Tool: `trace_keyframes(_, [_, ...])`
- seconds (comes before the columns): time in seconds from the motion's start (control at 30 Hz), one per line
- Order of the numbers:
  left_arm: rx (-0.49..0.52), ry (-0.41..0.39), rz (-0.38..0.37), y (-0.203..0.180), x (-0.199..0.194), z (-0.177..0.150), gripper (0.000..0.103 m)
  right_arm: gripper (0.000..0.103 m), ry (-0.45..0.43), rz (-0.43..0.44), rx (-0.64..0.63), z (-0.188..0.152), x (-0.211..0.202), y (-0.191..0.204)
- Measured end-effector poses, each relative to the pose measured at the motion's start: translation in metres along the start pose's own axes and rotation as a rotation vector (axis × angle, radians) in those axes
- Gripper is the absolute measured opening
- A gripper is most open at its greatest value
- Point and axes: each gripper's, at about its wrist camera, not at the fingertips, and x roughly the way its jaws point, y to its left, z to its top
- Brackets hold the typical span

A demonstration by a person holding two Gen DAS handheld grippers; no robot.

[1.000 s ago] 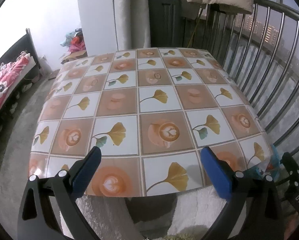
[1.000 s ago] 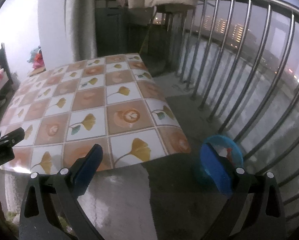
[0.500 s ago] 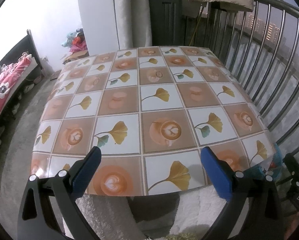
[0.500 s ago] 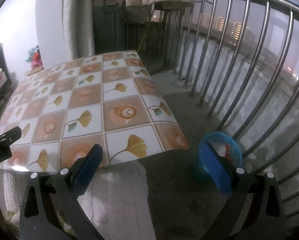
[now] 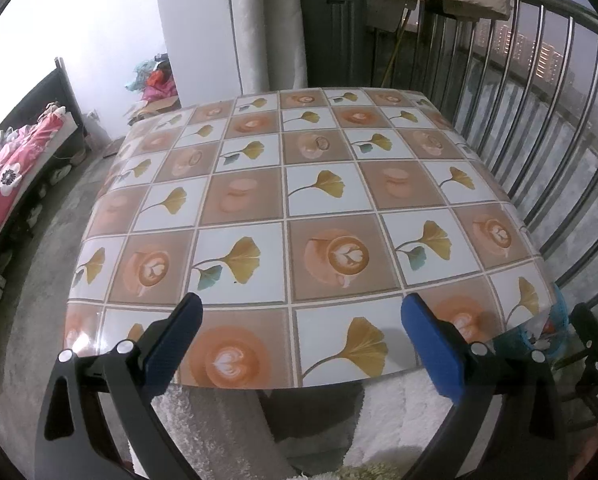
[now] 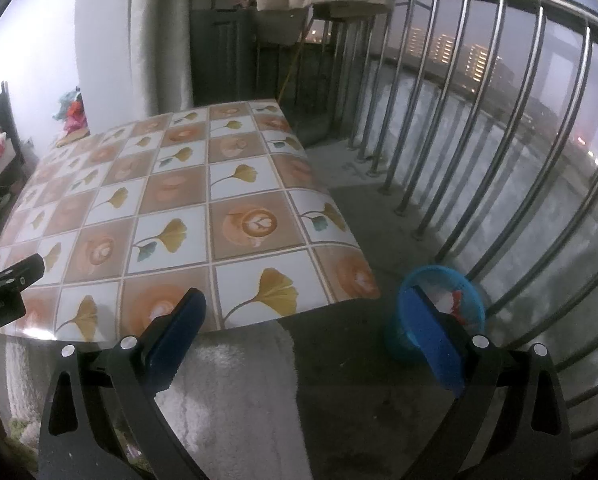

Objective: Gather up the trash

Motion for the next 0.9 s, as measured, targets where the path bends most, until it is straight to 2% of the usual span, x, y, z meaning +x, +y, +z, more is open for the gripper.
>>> trace_keyframes(0.9, [-0.014, 0.013, 0.011, 0.0088, 0.0055, -0.0002, 0.097, 0.095, 0.000, 0.004, -0.023, 0.0029, 0.0010, 0.0043])
